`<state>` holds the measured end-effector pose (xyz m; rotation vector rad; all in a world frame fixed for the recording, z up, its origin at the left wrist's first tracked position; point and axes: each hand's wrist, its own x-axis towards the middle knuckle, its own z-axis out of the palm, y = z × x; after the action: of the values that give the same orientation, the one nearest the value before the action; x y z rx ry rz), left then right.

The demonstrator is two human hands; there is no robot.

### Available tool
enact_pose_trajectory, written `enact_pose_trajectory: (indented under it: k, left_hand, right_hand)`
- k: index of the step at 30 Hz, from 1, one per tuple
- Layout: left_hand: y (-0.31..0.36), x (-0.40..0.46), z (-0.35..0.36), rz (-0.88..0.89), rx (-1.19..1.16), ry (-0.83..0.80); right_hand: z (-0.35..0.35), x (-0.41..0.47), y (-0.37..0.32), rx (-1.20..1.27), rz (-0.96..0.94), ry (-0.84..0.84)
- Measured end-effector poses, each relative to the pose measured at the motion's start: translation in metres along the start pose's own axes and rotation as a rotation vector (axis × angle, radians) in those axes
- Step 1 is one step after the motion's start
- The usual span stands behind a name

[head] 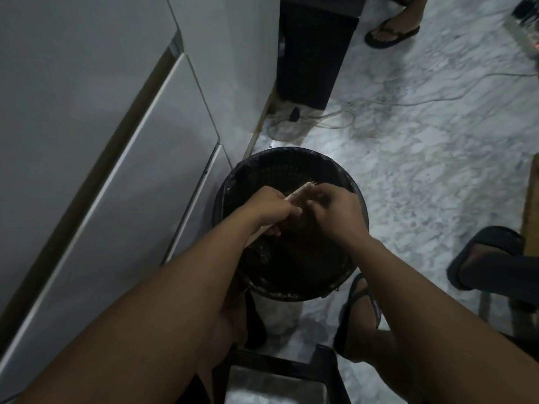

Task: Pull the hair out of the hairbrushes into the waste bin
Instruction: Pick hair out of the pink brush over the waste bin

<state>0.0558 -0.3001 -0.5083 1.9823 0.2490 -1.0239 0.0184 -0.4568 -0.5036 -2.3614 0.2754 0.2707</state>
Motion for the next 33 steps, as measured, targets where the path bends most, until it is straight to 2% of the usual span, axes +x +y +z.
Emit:
enact_pose_trajectory:
  k: [4,11,15,17,22,29,33]
  left_hand:
    - [0.002,-0.003,-0.011,-0.014,0.003,0.028]
    - [-0.002,-0.008,-0.028,-0.025,-0.061,0.002]
    - [-0.003,-0.01,-0.031,-0.049,-0.132,-0.038]
    - [-0.005,-0.01,-0.032,-0.043,-0.124,-0.039]
    - [-0.007,-0.008,-0.034,-0.052,-0.109,-0.046]
    - [-0.003,0.001,-0.03,-0.04,-0.234,0.123]
    - [0.003,0.002,-0.026,-0.022,-0.255,0.125]
  right_hand:
    - [-0.005,0.013,-0.011,0.007,0.032,0.021]
    - [-0.014,0.025,-0.021,0.239,0.125,0.032]
    - [-0.019,0.025,-0.029,0.49,0.358,-0.159]
    - [-0.02,0.022,-0.033,0.548,0.334,-0.209]
    - [-0.022,0.022,-0.034,0.571,0.256,-0.209]
    - [-0.021,0.027,-0.038,0.664,0.289,-0.231]
    - [-0.015,0.028,-0.035,0.586,0.252,-0.116]
